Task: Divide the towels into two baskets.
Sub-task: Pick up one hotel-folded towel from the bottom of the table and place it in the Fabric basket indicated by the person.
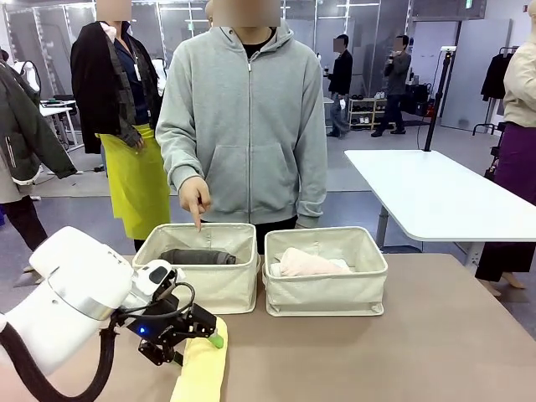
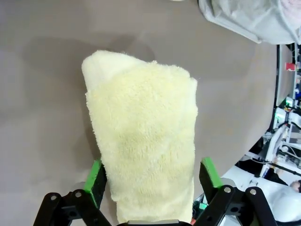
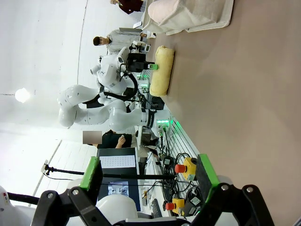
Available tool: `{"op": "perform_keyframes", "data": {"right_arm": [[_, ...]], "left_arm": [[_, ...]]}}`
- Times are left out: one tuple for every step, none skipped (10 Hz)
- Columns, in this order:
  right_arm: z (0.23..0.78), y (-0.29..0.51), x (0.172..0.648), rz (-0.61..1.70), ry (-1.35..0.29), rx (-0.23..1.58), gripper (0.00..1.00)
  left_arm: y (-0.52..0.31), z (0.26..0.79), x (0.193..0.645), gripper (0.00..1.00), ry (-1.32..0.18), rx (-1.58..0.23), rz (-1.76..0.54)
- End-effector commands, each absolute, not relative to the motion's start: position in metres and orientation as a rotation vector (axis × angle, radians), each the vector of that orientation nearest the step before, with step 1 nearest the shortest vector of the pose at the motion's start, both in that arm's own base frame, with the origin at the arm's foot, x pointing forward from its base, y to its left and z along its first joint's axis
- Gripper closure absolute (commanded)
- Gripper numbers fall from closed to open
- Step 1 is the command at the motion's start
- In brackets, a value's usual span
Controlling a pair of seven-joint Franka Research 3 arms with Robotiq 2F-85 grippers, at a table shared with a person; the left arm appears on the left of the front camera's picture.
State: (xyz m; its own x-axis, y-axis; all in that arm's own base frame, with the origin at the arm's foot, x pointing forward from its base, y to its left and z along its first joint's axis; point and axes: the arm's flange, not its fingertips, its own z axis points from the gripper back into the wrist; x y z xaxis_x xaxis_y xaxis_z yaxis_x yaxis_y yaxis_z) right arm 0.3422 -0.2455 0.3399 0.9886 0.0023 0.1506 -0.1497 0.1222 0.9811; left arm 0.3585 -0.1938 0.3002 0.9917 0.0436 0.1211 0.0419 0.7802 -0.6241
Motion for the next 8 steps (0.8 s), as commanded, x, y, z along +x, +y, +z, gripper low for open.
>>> {"op": "perform_keyframes", "data": {"right_arm": [[0.341, -0.244, 0.339, 0.136, -0.128, 1.442, 0.0], [0.341, -0.244, 0.339, 0.136, -0.128, 1.442, 0.0], [0.341, -0.244, 0.339, 0.136, -0.128, 1.442, 0.0], [0.341, -0.244, 0.339, 0.136, -0.128, 1.442, 0.0], [0.341, -0.244, 0.339, 0.136, -0.128, 1.442, 0.0], [0.341, -0.244, 0.339, 0.136, -0.128, 1.442, 0.0], [0.341, -0.244, 0.339, 0.136, -0.128, 1.442, 0.0], [0.341, -0.244, 0.339, 0.136, -0.128, 1.442, 0.0]], "left_arm": [[-0.184, 0.29, 0.321, 0.18, -0.174, -0.657, 0.007], [-0.183, 0.289, 0.32, 0.2, -0.165, -0.662, 0.012], [-0.184, 0.289, 0.32, 0.38, -0.168, -0.668, 0.015], [-0.185, 0.291, 0.32, 0.4, -0.174, -0.672, 0.01], [-0.185, 0.293, 0.32, 0.58, -0.179, -0.672, 0.013], [-0.183, 0.295, 0.321, 0.59, -0.182, -0.673, 0.016], [-0.18, 0.302, 0.322, 0.77, -0.192, -0.678, 0.021], [-0.175, 0.315, 0.322, 0.79, -0.195, -0.676, 0.024]]}}
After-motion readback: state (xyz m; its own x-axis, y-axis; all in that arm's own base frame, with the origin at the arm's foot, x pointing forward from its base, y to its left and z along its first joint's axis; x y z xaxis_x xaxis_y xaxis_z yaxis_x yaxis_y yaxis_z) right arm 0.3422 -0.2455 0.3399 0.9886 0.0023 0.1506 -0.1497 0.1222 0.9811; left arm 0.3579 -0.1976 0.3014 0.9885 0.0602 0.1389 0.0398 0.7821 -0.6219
